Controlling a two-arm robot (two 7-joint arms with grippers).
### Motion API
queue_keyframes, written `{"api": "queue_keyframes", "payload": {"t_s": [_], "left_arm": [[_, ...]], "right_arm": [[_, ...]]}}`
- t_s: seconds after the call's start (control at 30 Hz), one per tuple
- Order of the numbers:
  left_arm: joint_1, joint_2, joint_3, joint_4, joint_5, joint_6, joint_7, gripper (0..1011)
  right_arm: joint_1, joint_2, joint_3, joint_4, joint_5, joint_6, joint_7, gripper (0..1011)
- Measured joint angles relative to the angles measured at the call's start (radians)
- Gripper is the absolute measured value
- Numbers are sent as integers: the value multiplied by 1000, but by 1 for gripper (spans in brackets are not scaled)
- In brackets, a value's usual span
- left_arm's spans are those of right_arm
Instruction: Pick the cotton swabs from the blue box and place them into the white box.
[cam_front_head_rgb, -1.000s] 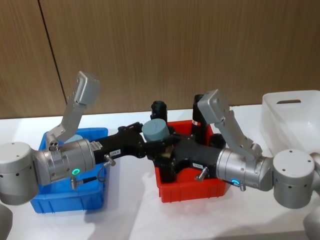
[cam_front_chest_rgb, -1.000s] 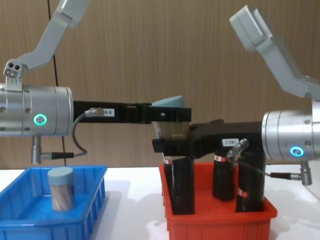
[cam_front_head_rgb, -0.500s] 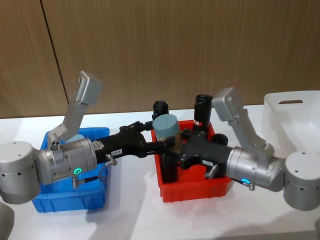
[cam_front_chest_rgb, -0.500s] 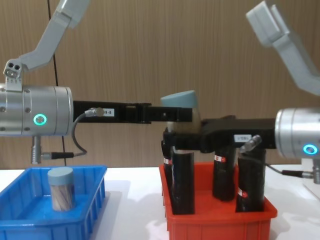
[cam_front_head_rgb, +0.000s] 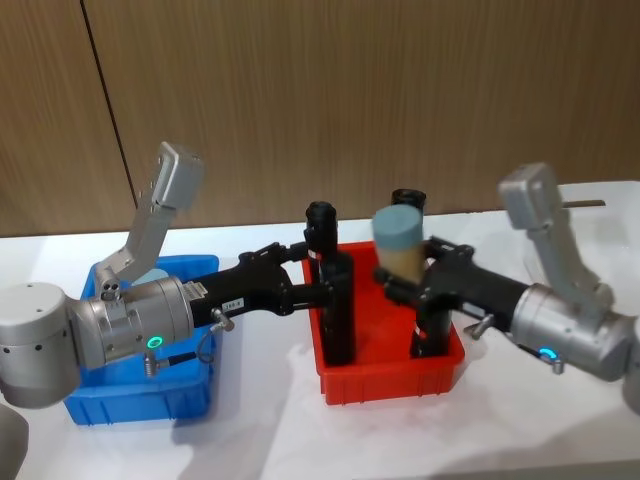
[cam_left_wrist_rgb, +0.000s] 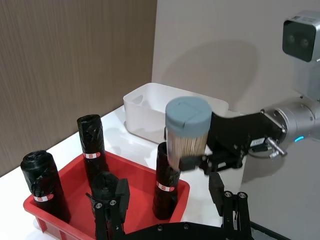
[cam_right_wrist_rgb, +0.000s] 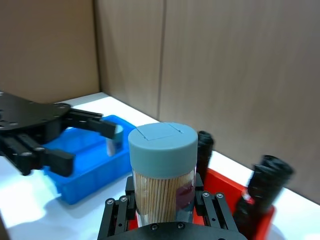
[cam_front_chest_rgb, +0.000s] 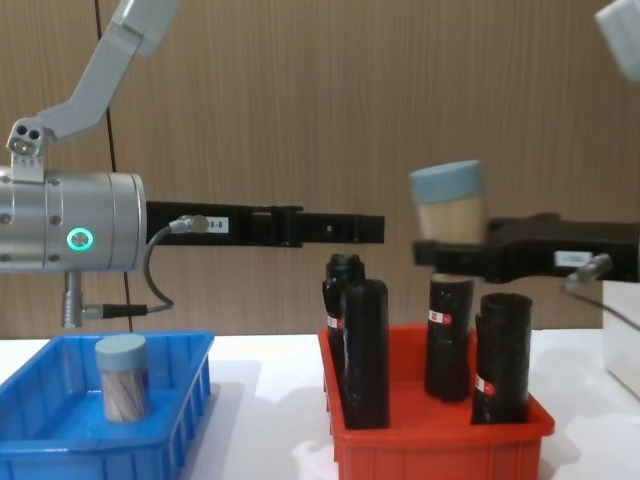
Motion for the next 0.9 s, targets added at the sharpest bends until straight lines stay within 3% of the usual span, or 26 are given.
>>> {"api": "queue_keyframes", "payload": {"t_s": [0.43,0.9], "left_arm": [[0,0,0,0,0,0,0,1004],[0,0,0,0,0,0,0,1004]], "right_arm": [[-23,70,71,-25,52,-30,-81,628],[-12,108,124,6,74,-29,-209,629]]}}
